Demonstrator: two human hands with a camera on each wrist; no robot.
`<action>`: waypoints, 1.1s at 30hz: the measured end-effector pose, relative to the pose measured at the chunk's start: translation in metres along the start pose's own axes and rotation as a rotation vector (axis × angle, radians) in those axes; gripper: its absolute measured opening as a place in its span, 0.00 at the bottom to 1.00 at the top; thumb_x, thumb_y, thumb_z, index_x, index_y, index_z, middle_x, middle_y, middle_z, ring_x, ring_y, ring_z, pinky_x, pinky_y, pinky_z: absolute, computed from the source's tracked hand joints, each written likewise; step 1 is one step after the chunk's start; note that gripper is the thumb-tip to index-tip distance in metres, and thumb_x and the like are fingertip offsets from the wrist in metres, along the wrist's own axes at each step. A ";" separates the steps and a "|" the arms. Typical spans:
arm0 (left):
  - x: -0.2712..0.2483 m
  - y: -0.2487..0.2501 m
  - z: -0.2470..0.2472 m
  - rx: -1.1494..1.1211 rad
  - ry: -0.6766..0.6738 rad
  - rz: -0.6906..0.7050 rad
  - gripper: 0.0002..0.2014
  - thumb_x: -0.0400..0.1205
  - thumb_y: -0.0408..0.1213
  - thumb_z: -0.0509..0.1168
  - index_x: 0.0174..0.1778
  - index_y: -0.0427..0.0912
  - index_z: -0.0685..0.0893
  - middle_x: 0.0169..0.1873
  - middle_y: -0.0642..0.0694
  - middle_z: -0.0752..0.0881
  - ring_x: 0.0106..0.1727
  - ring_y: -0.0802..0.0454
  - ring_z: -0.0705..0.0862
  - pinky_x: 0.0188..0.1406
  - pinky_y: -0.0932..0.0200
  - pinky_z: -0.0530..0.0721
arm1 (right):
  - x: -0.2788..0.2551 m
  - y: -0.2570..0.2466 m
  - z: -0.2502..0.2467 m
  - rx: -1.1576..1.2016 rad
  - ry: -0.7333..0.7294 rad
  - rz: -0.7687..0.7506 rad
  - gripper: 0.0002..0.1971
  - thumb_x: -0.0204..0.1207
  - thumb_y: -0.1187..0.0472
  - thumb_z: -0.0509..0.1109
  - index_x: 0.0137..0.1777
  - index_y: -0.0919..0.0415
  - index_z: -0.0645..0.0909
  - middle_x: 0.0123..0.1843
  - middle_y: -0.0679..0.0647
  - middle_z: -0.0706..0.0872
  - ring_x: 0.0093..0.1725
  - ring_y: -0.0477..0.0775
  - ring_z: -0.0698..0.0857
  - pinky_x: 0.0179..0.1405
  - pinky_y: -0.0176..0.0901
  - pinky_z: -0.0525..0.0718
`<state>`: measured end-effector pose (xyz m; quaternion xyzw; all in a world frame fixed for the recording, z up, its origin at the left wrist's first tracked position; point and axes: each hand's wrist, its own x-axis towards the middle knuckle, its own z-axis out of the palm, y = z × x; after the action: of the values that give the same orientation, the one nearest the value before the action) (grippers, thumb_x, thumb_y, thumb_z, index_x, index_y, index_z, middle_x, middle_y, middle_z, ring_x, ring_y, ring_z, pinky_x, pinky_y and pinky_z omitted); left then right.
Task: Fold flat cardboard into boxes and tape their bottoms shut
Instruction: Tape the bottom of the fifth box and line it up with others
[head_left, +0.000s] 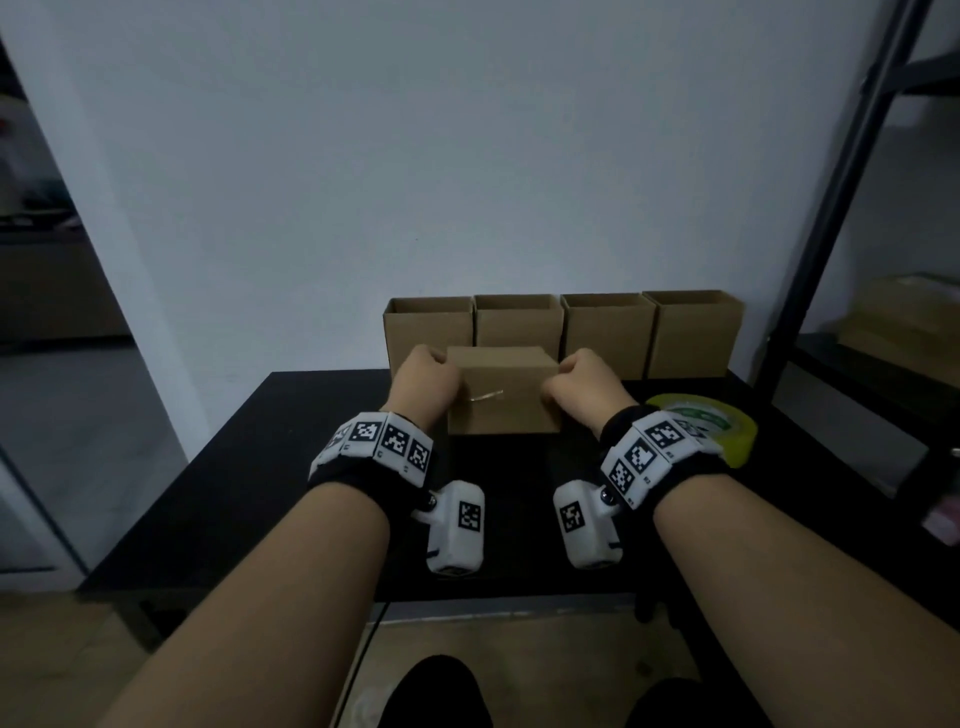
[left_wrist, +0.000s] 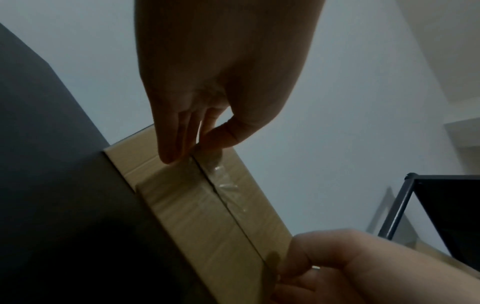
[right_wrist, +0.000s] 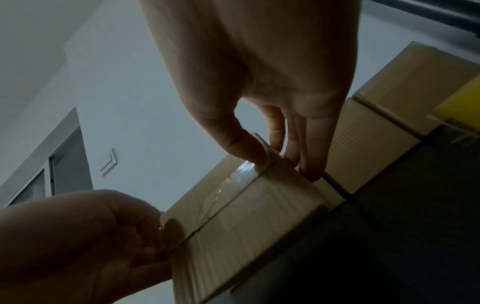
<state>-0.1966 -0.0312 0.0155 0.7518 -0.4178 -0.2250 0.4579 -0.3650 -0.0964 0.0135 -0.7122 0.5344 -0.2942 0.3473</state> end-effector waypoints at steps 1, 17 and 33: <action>0.001 -0.005 0.000 0.019 -0.001 -0.004 0.13 0.81 0.34 0.60 0.61 0.40 0.79 0.54 0.43 0.83 0.55 0.46 0.82 0.57 0.49 0.83 | 0.000 0.003 0.003 -0.015 -0.021 0.018 0.09 0.76 0.65 0.65 0.56 0.64 0.74 0.47 0.56 0.78 0.46 0.55 0.79 0.43 0.45 0.77; 0.002 -0.021 0.002 0.095 -0.058 -0.080 0.08 0.81 0.38 0.62 0.42 0.35 0.81 0.41 0.39 0.84 0.43 0.42 0.84 0.54 0.45 0.87 | 0.007 0.003 0.016 -0.039 -0.078 0.080 0.12 0.80 0.66 0.65 0.55 0.74 0.84 0.52 0.71 0.86 0.49 0.67 0.86 0.53 0.64 0.88; 0.036 -0.071 -0.101 0.110 0.398 -0.035 0.11 0.76 0.30 0.61 0.54 0.37 0.78 0.52 0.39 0.84 0.53 0.40 0.82 0.45 0.55 0.75 | 0.013 -0.081 0.110 0.000 -0.108 -0.187 0.11 0.74 0.66 0.68 0.56 0.58 0.78 0.51 0.56 0.84 0.51 0.59 0.86 0.57 0.59 0.86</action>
<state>-0.0739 0.0063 0.0031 0.8125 -0.3175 -0.0569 0.4856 -0.2297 -0.0744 0.0158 -0.7738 0.4460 -0.2864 0.3468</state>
